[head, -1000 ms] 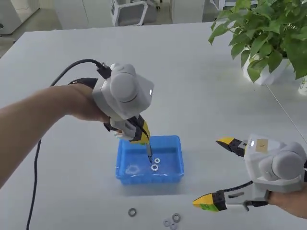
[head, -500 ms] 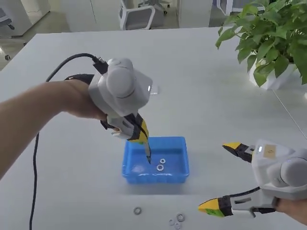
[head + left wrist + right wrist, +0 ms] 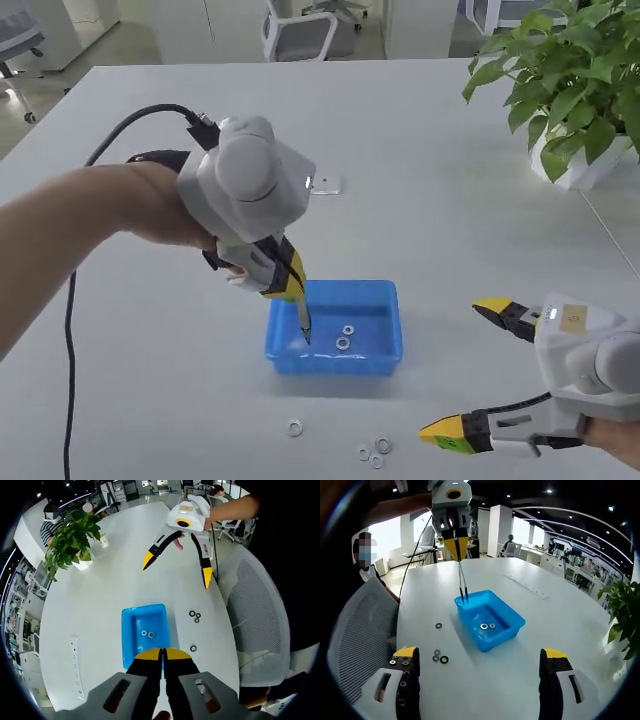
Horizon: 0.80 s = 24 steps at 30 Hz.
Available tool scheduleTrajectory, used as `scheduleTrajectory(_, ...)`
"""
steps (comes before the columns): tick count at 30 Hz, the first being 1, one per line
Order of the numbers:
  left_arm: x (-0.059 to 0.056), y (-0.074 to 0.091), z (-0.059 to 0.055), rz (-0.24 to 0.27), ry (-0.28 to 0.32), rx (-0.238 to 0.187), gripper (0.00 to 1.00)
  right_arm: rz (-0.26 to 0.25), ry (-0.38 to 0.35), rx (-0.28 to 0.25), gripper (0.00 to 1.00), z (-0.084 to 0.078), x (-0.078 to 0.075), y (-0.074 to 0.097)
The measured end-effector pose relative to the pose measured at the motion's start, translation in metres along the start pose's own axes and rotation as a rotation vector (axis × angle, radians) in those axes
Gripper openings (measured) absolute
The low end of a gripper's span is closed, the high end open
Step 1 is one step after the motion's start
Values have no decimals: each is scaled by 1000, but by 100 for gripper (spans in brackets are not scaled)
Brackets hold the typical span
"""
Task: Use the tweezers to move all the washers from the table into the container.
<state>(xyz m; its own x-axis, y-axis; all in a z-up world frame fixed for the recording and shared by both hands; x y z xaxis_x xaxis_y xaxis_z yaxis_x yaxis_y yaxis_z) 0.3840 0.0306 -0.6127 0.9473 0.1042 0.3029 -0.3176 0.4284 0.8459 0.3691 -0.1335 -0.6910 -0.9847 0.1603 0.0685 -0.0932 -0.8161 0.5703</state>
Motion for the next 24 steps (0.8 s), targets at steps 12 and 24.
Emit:
scheduleTrajectory(12,-21,5,-6,1,17,8,3,6,13,3,100,1,7,-1)
scheduleTrajectory(24,-39,2,-11,-7,35,10,3,17,18,9,99,-2,15,-4)
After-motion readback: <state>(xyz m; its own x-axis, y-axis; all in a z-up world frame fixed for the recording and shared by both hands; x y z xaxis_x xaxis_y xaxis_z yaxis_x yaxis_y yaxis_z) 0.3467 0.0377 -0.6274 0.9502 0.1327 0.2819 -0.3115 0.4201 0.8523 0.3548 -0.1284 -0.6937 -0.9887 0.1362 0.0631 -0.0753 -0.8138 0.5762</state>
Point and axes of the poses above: the centre of the closed fingertips' face, and the gripper's own axes: y roughly backward along the fingers, x roughly to its left, z roughly out of its top, the point moved 3 cm from there along y, roughly backward along the fingers, and after that the axes turned 13 degrees about z, right-handed, at the moved point
